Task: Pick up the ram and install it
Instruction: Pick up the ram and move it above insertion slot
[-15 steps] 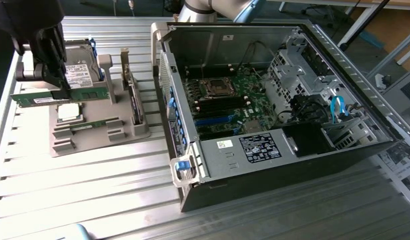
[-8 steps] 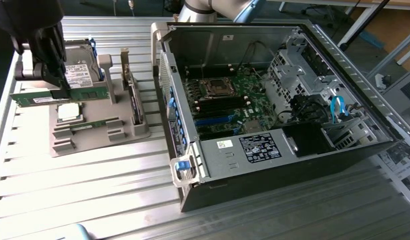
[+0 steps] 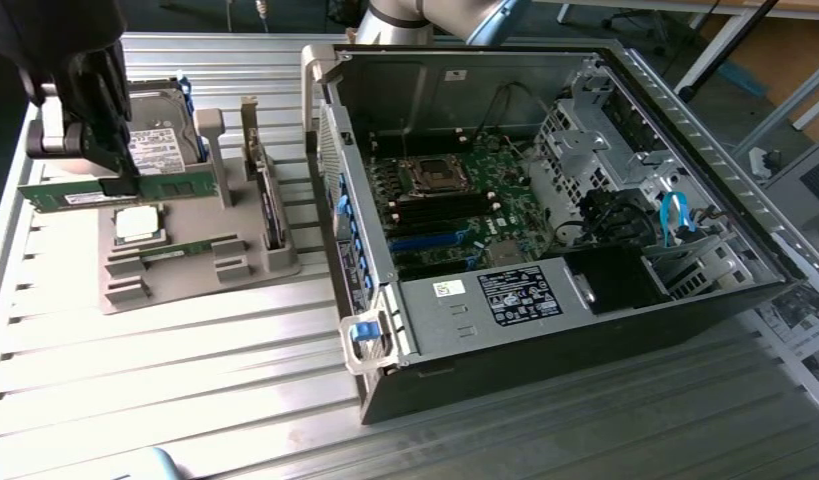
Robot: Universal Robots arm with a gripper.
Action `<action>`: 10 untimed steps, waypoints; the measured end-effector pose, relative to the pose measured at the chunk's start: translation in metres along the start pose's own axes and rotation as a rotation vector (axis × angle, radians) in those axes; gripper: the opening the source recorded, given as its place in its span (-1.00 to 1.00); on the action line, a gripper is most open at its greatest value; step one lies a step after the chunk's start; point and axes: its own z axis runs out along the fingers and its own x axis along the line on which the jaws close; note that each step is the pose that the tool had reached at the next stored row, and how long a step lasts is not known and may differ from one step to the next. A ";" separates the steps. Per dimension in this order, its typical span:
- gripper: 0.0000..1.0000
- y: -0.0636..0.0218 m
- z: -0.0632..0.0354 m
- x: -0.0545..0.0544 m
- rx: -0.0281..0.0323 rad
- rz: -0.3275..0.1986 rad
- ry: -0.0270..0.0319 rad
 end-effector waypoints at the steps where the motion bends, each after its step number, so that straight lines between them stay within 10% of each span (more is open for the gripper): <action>1: -0.73 0.0000 -0.0002 0.000 0.0001 0.000 0.0000; 10: -0.73 0.0000 -0.0020 0.001 -0.0003 0.004 0.0001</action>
